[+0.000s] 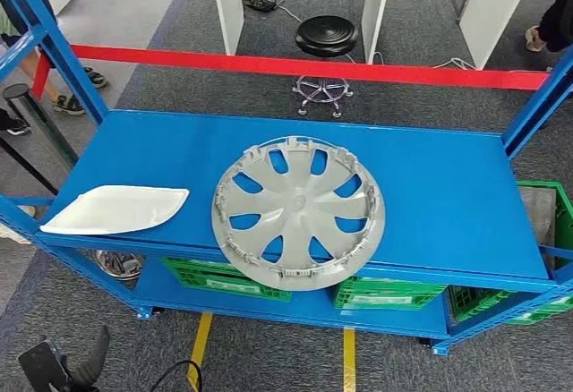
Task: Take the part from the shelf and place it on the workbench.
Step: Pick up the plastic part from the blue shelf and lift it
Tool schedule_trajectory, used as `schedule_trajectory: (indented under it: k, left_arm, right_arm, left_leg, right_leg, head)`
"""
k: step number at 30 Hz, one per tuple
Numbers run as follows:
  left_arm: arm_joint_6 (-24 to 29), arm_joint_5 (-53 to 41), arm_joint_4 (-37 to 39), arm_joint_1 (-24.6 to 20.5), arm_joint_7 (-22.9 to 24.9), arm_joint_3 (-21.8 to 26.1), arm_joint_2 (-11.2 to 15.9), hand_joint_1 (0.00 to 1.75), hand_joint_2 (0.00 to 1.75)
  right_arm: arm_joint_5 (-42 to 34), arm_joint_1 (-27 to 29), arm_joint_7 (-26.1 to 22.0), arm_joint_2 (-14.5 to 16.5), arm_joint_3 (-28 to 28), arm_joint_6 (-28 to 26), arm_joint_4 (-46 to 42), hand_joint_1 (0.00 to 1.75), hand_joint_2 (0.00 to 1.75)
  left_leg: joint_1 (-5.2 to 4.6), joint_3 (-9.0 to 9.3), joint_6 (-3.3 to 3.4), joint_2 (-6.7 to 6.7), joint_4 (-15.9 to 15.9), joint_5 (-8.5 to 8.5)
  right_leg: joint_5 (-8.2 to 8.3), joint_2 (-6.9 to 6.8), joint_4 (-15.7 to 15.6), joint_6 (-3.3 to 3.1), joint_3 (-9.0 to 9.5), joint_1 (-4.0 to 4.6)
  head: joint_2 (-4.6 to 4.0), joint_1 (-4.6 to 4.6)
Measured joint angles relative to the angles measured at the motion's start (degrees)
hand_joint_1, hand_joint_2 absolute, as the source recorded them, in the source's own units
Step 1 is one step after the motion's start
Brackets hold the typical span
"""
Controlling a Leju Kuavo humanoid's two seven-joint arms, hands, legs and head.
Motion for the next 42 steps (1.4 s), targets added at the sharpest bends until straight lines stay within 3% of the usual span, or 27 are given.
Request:
schedule_trajectory:
  k: [12, 24, 31, 42]
  left_arm:
    - [3.3, -16.8, -17.1, 2.6, -1.6, 0.7, -1.5, 0.0, 1.75]
    - [6.8, -36.8, -33.5, 4.7, -1.4, -2.1, -1.9, 0.0, 1.75]
    - [5.5, -48.1, -38.0, 4.7, 6.1, -6.1, 0.5, 0.0, 1.75]
    - [-4.5, -60.2, -39.7, 3.9, 21.5, -11.3, 8.0, 0.0, 1.75]
  right_arm:
    - [-3.4, -0.6, -0.7, 0.2, 3.3, 0.0, 1.6, 0.0, 1.75]
    - [-7.6, -1.2, -1.3, 0.3, 7.6, 0.2, 2.6, 0.0, 1.75]
    - [-10.2, -1.5, -1.4, 0.3, 9.7, 0.4, 3.0, 0.0, 1.75]
    - [-14.4, -1.6, -2.0, 0.7, 12.9, 0.7, 4.2, 0.0, 1.75]
  left_leg:
    - [0.0, 0.0, 0.0, 0.0, 0.0, 0.0]
    - [-0.01, 0.0, 0.0, 0.03, 0.0, 0.0]
    - [-0.01, 0.0, 0.0, 0.03, 0.0, 0.0]
    - [0.0, -0.01, 0.0, 0.03, 0.0, 0.0]
  right_leg:
    - [0.0, 0.01, 0.0, 0.0, -0.01, 0.0]
    - [0.0, 0.06, 0.0, 0.0, -0.03, -0.01]
    - [0.0, 0.07, 0.0, 0.0, -0.04, 0.0]
    - [0.0, 0.07, 0.0, 0.0, -0.06, 0.0]
  head:
    - [0.0, -0.01]
    - [0.0, 0.0]
    - [0.0, 0.01]
    - [0.0, 0.0]
